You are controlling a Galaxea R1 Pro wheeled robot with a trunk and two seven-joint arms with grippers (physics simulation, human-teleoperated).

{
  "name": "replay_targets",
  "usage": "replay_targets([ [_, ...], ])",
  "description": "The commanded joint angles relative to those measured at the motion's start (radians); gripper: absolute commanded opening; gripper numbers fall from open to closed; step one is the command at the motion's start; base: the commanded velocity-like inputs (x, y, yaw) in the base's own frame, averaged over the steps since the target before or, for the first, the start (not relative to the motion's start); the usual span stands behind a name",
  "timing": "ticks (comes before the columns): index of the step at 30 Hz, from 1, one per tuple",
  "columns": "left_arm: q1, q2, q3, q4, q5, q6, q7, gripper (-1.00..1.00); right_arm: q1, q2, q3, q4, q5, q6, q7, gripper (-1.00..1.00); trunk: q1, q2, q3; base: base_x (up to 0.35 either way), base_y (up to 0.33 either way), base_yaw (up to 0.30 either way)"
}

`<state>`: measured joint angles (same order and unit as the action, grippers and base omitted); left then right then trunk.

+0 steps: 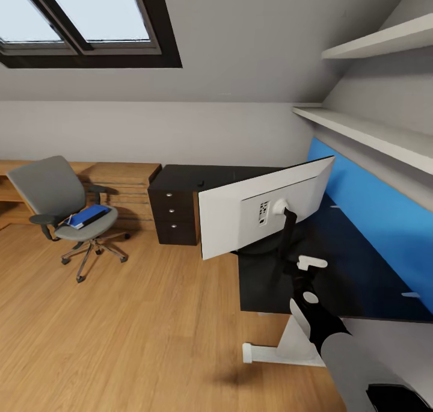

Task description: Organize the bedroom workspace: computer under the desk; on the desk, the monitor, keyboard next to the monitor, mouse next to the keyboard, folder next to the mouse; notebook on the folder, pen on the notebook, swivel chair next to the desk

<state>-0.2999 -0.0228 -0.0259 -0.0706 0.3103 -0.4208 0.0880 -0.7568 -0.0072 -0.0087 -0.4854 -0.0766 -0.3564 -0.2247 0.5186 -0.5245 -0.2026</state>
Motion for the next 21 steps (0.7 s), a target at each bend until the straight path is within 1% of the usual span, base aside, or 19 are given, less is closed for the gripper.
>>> replay_targets([
  [1,-0.001,0.000,-0.003,0.000,0.001,-0.005,0.005,1.00,-0.001,0.000,0.002,0.003,-0.007,-0.008,0.000,1.00,0.000,-0.002,-0.002,0.000,0.000,0.000],
  [11,-0.001,0.000,-0.003,0.000,0.001,-0.008,0.004,1.00,0.000,0.000,0.003,0.005,-0.008,-0.012,-0.001,1.00,0.000,-0.002,-0.002,0.000,0.000,0.000],
  [14,-0.001,0.000,-0.003,0.000,0.001,-0.008,0.005,1.00,0.000,0.000,0.003,0.005,-0.008,-0.013,-0.001,1.00,0.012,-0.023,-0.011,0.000,0.000,0.000],
  [18,-0.001,0.004,-0.006,-0.004,0.001,0.017,0.009,1.00,0.001,-0.001,0.001,0.007,-0.008,-0.045,-0.001,1.00,0.027,-0.051,-0.024,0.000,0.000,0.000],
  [19,-0.001,0.012,-0.007,-0.070,0.000,0.073,0.008,1.00,0.001,-0.002,0.001,0.007,-0.009,-0.054,-0.004,1.00,0.031,-0.058,-0.027,0.000,0.000,0.000],
  [20,-0.001,0.018,-0.008,-0.148,0.000,0.149,0.007,1.00,0.001,-0.002,0.000,0.007,-0.009,-0.056,-0.006,1.00,0.035,-0.065,-0.030,0.000,0.000,0.000],
  [21,-0.001,0.019,-0.008,-0.167,0.000,0.171,0.006,1.00,0.001,-0.002,0.000,0.007,-0.009,-0.057,-0.006,1.00,0.039,-0.072,-0.033,0.000,0.000,0.000],
])
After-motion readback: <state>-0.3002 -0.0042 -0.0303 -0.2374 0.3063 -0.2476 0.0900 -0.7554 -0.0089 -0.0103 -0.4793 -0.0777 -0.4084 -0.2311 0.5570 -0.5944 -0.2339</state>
